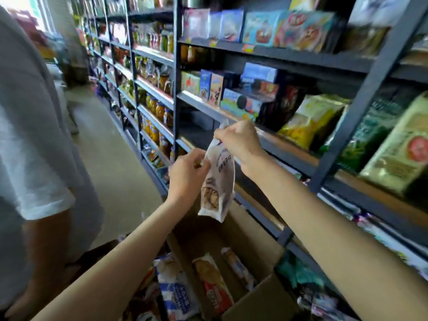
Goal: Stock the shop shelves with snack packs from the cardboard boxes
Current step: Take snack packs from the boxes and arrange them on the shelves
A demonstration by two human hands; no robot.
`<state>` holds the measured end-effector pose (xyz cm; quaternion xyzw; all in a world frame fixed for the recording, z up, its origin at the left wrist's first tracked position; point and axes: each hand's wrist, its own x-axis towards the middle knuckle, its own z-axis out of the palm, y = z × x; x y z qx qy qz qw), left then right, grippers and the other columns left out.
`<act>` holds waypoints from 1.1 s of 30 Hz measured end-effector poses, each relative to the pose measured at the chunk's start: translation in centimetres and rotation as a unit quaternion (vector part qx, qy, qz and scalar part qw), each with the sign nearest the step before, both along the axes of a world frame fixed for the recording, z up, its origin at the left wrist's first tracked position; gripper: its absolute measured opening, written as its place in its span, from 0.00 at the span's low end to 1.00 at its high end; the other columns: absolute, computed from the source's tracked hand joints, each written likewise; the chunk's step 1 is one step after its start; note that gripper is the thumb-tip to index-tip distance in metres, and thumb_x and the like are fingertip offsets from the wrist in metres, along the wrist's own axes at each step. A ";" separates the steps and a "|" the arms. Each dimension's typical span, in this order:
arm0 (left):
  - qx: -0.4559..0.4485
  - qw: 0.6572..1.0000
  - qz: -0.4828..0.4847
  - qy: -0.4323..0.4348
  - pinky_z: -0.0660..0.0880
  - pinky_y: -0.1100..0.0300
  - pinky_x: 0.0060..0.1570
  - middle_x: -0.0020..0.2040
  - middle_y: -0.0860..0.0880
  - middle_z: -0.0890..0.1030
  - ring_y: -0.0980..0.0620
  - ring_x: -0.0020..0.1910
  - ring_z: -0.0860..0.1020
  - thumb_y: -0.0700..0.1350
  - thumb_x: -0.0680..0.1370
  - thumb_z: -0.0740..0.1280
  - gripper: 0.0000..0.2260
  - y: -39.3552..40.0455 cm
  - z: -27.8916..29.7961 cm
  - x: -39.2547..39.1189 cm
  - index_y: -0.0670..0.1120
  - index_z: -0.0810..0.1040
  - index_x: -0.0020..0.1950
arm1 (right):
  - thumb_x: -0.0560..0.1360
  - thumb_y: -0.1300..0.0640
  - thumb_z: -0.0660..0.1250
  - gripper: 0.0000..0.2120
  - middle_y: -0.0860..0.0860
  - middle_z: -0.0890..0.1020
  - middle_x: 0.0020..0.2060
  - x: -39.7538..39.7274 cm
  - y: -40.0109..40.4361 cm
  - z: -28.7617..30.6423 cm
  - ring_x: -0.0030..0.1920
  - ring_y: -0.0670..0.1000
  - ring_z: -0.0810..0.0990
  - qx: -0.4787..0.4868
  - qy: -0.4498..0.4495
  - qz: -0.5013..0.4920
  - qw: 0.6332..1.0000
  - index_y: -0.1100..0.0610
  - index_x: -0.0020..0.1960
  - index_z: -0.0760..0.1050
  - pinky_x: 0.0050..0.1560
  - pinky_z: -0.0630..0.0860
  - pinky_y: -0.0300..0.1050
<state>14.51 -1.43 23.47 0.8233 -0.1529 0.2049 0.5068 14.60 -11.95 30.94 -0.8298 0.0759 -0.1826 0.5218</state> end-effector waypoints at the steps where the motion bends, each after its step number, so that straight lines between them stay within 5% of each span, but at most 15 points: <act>1: -0.027 0.999 -0.036 0.018 0.68 0.60 0.37 0.33 0.54 0.74 0.54 0.35 0.72 0.43 0.79 0.62 0.11 -1.2 0.7 -0.7 0.50 0.73 0.36 | 0.68 0.62 0.68 0.12 0.54 0.67 0.27 -0.8 -1.1 0.5 0.31 0.50 0.68 -0.001 -0.004 -0.015 1.000 0.59 0.29 0.69 0.35 0.63 0.43; 5: -0.019 0.991 -0.114 0.065 0.67 0.58 0.34 0.31 0.45 0.75 0.51 0.31 0.70 0.43 0.79 0.60 0.14 -4.9 2.3 -1.8 0.39 0.76 0.36 | 0.69 0.60 0.69 0.06 0.56 0.75 0.34 -3.3 -5.6 1.9 0.38 0.53 0.74 0.026 0.020 -0.041 0.999 0.62 0.36 0.76 0.34 0.67 0.41; 8: -0.037 0.987 -0.130 0.086 0.66 0.61 0.32 0.31 0.43 0.72 0.51 0.30 0.68 0.38 0.79 0.59 0.16 -7.0 4.5 -1.1 0.38 0.72 0.31 | 0.74 0.53 0.68 0.12 0.55 0.82 0.44 -5.1 -9.2 3.6 0.41 0.49 0.77 0.019 0.002 -0.029 0.999 0.62 0.47 0.82 0.37 0.69 0.39; 14: -0.122 0.953 -0.229 0.155 0.74 0.58 0.41 0.39 0.44 0.79 0.48 0.41 0.78 0.38 0.78 0.60 0.09 -9.6 8.3 1.6 0.38 0.77 0.42 | 0.73 0.48 0.69 0.24 0.51 0.72 0.59 -7.7 -17.9 4.6 0.56 0.49 0.73 -0.101 -0.023 -0.056 0.993 0.56 0.65 0.69 0.51 0.72 0.42; 18: -0.143 0.926 -0.320 0.138 0.76 0.58 0.42 0.32 0.51 0.81 0.54 0.35 0.80 0.38 0.79 0.58 0.16 -12.0 10.1 1.9 0.44 0.79 0.34 | 0.72 0.53 0.70 0.21 0.54 0.79 0.53 -8.3 -20.8 4.6 0.48 0.52 0.80 0.000 0.051 0.066 0.996 0.58 0.63 0.72 0.47 0.79 0.46; 23: -0.130 0.910 -0.375 0.120 0.76 0.66 0.33 0.29 0.53 0.80 0.58 0.30 0.79 0.37 0.80 0.56 0.24 -14.3 11.7 3.1 0.50 0.81 0.27 | 0.70 0.58 0.73 0.22 0.53 0.80 0.51 -8.0 -22.3 5.5 0.50 0.52 0.81 -0.016 0.067 0.120 0.990 0.54 0.62 0.72 0.49 0.79 0.49; 28: -0.124 0.901 -0.399 0.113 0.76 0.63 0.36 0.31 0.51 0.81 0.55 0.32 0.80 0.40 0.80 0.58 0.22 -15.4 13.1 5.4 0.50 0.81 0.30 | 0.67 0.59 0.75 0.26 0.49 0.80 0.53 -7.0 -22.1 5.8 0.49 0.46 0.80 -0.065 0.059 0.084 0.993 0.54 0.62 0.70 0.44 0.79 0.40; 33: -0.197 0.886 -0.412 0.079 0.76 0.64 0.35 0.34 0.53 0.82 0.57 0.34 0.80 0.48 0.77 0.64 0.09 -14.9 17.3 8.1 0.47 0.81 0.40 | 0.66 0.58 0.76 0.25 0.47 0.79 0.53 -5.2 -21.4 8.8 0.51 0.45 0.78 -0.116 -0.008 0.011 0.993 0.53 0.61 0.71 0.52 0.74 0.40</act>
